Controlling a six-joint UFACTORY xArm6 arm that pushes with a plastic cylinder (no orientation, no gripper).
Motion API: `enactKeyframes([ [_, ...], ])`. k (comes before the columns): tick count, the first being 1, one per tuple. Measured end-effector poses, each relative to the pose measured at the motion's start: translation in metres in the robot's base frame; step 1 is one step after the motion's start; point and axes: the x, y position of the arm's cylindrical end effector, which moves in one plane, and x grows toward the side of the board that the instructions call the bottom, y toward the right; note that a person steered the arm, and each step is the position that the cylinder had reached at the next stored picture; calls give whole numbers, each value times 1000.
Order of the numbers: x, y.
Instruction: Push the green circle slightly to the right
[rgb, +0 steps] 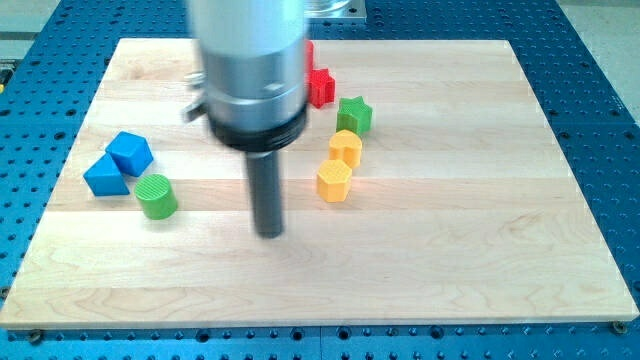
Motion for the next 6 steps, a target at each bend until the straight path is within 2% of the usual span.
enactKeyframes([
  [1,13,-85],
  [3,-76,-145],
  [4,-78,-109],
  [6,-51,-3],
])
